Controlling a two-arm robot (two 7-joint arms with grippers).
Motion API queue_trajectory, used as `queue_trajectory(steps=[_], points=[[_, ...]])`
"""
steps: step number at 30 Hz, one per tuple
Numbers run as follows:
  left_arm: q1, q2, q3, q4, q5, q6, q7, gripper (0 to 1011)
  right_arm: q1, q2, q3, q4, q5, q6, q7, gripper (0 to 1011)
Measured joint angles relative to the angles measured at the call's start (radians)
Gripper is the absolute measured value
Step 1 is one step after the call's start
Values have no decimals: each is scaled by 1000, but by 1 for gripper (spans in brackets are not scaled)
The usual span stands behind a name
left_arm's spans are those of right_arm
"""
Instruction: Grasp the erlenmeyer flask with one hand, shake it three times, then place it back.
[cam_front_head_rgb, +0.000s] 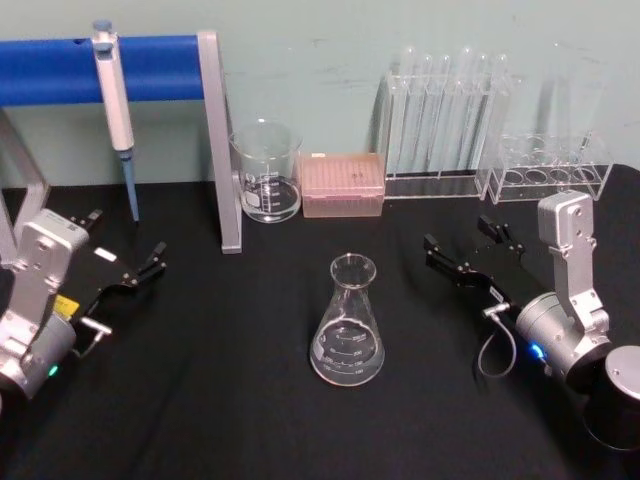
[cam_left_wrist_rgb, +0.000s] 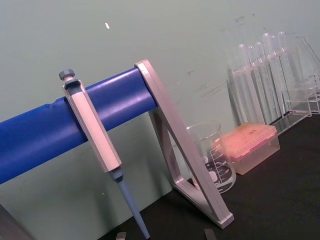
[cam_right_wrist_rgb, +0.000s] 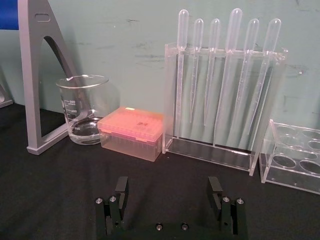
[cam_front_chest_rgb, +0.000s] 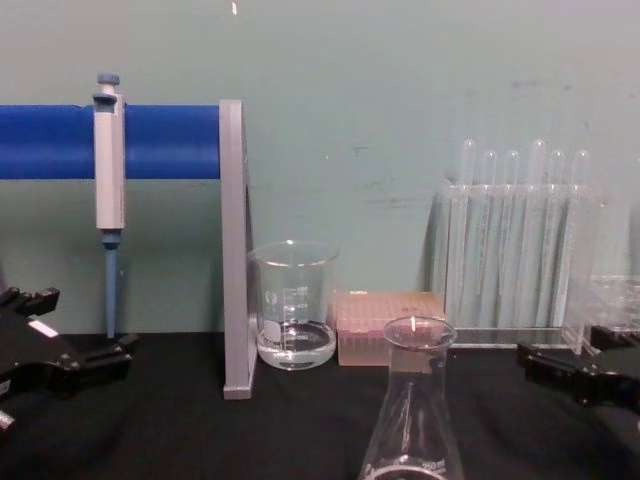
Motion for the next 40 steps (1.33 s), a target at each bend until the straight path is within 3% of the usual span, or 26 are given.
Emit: queue_trajectory(steps=[40], points=[[0,0,0,0,0,0,0,1001,0,0,0,0,0,0,0,1000]])
